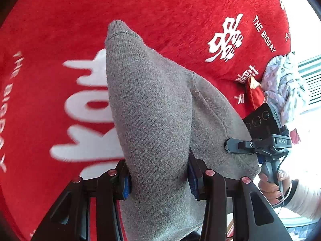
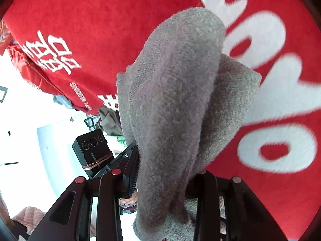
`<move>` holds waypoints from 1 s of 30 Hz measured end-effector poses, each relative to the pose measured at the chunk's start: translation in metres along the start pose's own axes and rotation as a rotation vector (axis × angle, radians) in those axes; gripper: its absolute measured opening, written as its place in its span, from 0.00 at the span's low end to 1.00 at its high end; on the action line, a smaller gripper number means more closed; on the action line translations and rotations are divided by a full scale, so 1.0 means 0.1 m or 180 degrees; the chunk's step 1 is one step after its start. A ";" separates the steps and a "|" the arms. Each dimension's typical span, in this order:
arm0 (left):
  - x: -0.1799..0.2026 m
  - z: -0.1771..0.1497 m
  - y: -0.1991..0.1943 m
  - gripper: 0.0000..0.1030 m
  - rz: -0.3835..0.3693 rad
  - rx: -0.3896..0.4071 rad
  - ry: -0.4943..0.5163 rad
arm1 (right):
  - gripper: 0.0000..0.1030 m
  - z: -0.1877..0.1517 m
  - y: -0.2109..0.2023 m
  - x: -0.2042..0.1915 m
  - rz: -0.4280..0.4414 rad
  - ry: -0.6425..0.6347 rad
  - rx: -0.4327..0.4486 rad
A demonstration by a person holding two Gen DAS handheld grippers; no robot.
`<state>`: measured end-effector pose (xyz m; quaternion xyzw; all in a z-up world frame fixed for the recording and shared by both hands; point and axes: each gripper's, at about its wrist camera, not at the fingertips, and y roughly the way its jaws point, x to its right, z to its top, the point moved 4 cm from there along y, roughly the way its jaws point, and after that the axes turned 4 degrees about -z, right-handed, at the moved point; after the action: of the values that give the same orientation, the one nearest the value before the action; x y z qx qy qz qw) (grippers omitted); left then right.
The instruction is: Fold small clothes
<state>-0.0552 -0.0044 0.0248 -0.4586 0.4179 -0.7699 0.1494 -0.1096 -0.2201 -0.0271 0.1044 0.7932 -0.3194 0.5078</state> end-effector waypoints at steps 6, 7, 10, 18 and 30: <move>-0.42 -0.44 -0.20 0.44 0.0195 -0.0077 -0.0122 | 0.37 -0.36 0.52 0.06 -0.0042 -0.0009 -0.0158; -0.48 -0.48 -0.21 0.44 0.0214 -0.0083 -0.0136 | 0.37 -0.40 0.58 0.06 -0.0065 -0.0022 -0.0177; -0.72 -0.63 -0.19 0.44 0.0277 -0.0092 -0.0238 | 0.37 -0.44 0.81 0.08 -0.0245 -0.0149 -0.0230; -0.98 -0.80 -0.12 0.55 0.0684 -0.0017 -0.0355 | 0.53 -0.36 0.99 -0.11 -0.1369 -0.0757 -0.0074; -1.01 -0.67 -0.31 0.92 0.1392 0.0204 -0.0246 | 0.28 -0.26 0.75 -0.32 -0.1368 -0.0844 0.0490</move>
<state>-0.0522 0.1106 -0.0255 -0.3812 0.4767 -0.7139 0.3432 -0.0773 -0.1407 -0.0221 -0.0710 0.6970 -0.4903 0.5184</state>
